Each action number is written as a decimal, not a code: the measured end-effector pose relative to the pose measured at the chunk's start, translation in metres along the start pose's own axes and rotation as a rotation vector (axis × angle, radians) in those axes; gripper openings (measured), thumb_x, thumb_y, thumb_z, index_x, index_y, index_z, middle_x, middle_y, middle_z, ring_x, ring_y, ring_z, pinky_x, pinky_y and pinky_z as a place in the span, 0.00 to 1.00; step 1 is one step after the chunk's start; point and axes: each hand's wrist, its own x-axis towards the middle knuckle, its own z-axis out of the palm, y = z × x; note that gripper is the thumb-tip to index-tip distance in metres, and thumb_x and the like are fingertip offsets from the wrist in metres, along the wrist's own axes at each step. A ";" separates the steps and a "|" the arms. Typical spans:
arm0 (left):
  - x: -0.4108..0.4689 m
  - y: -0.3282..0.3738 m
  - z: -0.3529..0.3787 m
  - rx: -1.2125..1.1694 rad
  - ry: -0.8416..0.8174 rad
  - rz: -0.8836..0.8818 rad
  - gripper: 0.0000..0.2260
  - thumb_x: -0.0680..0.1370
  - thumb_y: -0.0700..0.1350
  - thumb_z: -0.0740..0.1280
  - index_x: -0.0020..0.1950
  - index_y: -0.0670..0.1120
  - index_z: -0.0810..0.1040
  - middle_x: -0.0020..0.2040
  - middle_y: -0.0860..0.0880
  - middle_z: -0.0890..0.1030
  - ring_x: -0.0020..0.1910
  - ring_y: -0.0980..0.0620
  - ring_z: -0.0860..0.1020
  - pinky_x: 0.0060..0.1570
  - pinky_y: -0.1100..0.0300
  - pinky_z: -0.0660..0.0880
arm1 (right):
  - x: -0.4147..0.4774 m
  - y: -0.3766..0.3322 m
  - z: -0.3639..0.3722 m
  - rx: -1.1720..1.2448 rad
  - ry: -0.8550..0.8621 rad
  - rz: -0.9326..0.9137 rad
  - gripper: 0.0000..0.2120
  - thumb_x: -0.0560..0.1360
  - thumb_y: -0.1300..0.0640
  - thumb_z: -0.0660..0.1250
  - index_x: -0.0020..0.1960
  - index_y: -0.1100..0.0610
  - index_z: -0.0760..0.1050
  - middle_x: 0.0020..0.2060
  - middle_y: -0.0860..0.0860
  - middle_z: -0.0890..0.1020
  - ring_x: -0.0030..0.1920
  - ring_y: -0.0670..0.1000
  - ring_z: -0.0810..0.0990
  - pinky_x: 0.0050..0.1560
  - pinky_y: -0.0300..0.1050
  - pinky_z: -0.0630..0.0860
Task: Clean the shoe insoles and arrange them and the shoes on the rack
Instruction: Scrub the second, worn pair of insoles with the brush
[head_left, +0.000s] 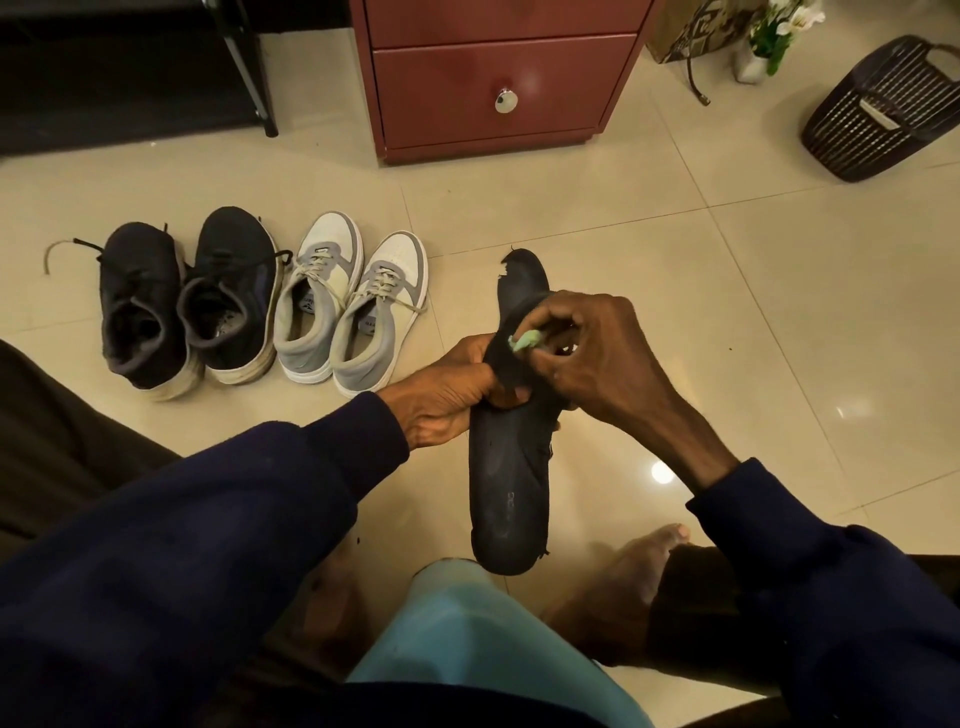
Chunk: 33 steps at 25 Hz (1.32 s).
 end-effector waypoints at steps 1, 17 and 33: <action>0.000 0.000 0.000 0.014 0.008 0.009 0.18 0.77 0.23 0.64 0.65 0.36 0.76 0.58 0.35 0.82 0.57 0.36 0.82 0.56 0.45 0.83 | 0.000 -0.002 0.000 -0.002 -0.035 -0.003 0.06 0.70 0.64 0.75 0.44 0.54 0.84 0.40 0.46 0.84 0.39 0.43 0.81 0.41 0.37 0.79; 0.004 -0.004 -0.004 -0.026 -0.075 -0.014 0.26 0.77 0.25 0.64 0.75 0.36 0.68 0.69 0.29 0.74 0.67 0.26 0.75 0.68 0.27 0.68 | 0.003 0.013 -0.018 0.102 -0.048 0.123 0.04 0.69 0.60 0.78 0.41 0.55 0.84 0.36 0.47 0.85 0.36 0.45 0.83 0.38 0.38 0.80; 0.006 -0.004 -0.005 -0.091 -0.024 -0.019 0.21 0.81 0.28 0.61 0.74 0.34 0.68 0.69 0.29 0.74 0.66 0.26 0.75 0.63 0.29 0.74 | 0.003 0.023 0.000 -0.091 0.178 0.031 0.05 0.71 0.65 0.73 0.45 0.57 0.82 0.41 0.51 0.83 0.40 0.47 0.80 0.43 0.42 0.80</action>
